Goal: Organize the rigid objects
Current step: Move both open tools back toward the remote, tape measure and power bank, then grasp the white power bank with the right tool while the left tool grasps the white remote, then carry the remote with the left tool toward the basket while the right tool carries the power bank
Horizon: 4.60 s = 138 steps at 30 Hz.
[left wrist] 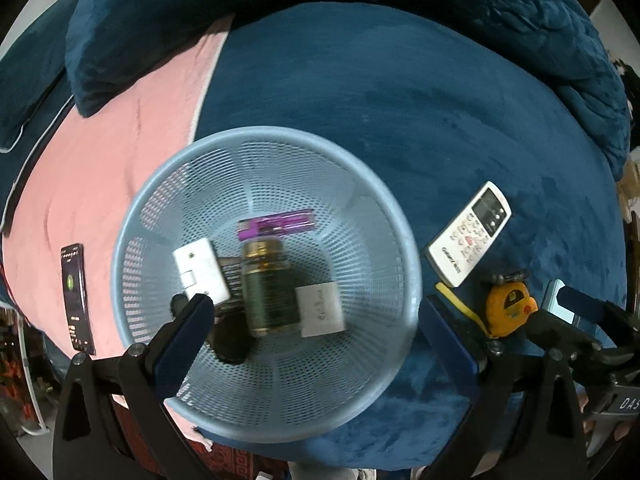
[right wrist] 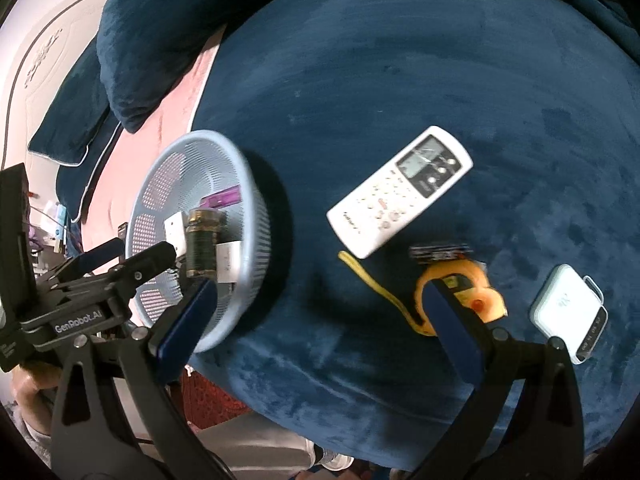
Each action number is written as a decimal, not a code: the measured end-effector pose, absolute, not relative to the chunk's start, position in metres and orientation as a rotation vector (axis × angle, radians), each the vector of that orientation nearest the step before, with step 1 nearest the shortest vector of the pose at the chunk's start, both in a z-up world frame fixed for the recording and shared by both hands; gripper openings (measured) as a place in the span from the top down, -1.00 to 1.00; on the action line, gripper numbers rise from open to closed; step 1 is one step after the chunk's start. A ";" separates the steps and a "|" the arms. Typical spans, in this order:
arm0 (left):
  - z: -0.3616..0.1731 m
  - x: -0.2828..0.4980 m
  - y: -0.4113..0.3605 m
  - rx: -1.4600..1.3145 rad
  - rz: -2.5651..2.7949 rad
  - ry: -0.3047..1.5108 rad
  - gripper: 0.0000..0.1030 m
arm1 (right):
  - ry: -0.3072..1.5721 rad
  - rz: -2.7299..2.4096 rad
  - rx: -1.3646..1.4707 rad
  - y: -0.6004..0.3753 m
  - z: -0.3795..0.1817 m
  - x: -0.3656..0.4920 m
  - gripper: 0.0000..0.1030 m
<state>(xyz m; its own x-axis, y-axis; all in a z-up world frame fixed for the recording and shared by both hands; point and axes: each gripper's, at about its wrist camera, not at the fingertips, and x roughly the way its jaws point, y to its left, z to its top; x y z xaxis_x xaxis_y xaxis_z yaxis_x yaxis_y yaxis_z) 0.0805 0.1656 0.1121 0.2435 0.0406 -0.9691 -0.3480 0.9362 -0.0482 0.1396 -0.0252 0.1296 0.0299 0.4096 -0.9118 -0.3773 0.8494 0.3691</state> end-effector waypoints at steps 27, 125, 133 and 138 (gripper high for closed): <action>0.082 0.146 0.061 -0.123 0.100 1.351 -0.98 | 1.462 0.431 0.117 -0.145 0.101 0.169 -1.00; 0.016 0.228 0.034 -0.086 -0.005 1.441 -0.22 | 1.523 0.241 0.060 -0.258 0.082 0.228 -0.33; 0.049 0.187 0.050 -0.118 -0.019 1.384 -0.22 | 1.495 0.276 0.148 -0.261 0.107 0.230 -0.28; 0.069 0.165 0.056 -0.138 -0.023 1.329 -0.22 | 1.493 0.302 0.175 -0.255 0.110 0.223 -0.28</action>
